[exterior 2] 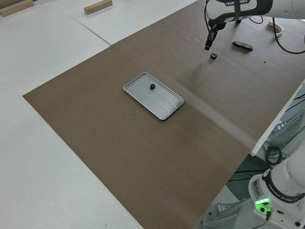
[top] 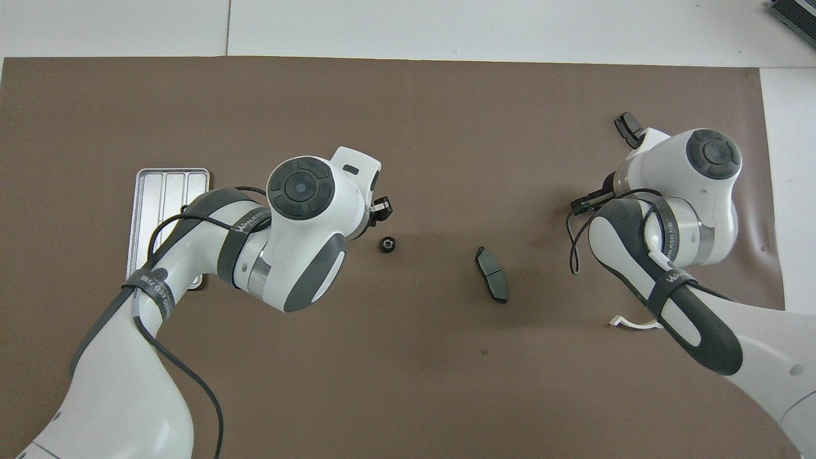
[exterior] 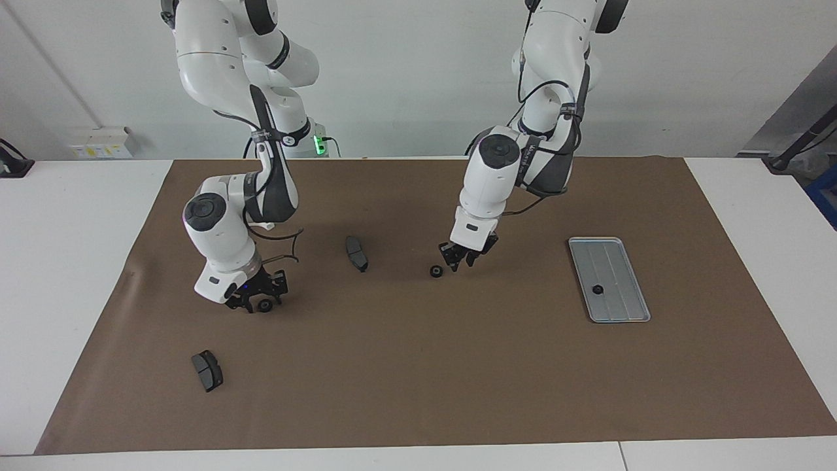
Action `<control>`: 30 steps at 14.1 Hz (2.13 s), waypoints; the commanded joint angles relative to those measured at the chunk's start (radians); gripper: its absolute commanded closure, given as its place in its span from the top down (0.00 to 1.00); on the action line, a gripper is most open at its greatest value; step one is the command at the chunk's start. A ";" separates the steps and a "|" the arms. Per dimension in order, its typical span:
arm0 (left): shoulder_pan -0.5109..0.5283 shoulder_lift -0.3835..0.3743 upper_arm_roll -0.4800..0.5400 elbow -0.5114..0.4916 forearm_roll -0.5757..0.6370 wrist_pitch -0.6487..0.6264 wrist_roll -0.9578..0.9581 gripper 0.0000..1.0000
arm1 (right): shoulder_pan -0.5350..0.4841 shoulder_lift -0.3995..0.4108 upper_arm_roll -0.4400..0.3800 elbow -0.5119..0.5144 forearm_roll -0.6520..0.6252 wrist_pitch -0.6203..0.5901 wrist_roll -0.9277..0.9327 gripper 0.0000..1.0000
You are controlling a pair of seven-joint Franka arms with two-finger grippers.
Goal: Pick bearing gear from pile to tray
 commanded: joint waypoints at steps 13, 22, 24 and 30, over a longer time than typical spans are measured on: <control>-0.065 0.086 0.016 0.012 0.043 0.084 -0.042 0.65 | -0.013 -0.005 0.008 -0.020 0.029 0.020 -0.046 0.62; -0.099 0.080 0.016 -0.061 0.045 0.121 -0.040 0.63 | -0.002 -0.003 0.008 -0.011 0.029 0.012 -0.032 0.00; -0.108 0.079 0.016 -0.067 0.045 0.135 -0.039 0.61 | 0.004 -0.012 0.008 -0.002 0.029 0.000 -0.028 0.00; -0.110 0.074 0.016 -0.087 0.045 0.141 -0.039 0.47 | 0.029 -0.094 0.017 0.013 0.029 -0.043 0.167 0.00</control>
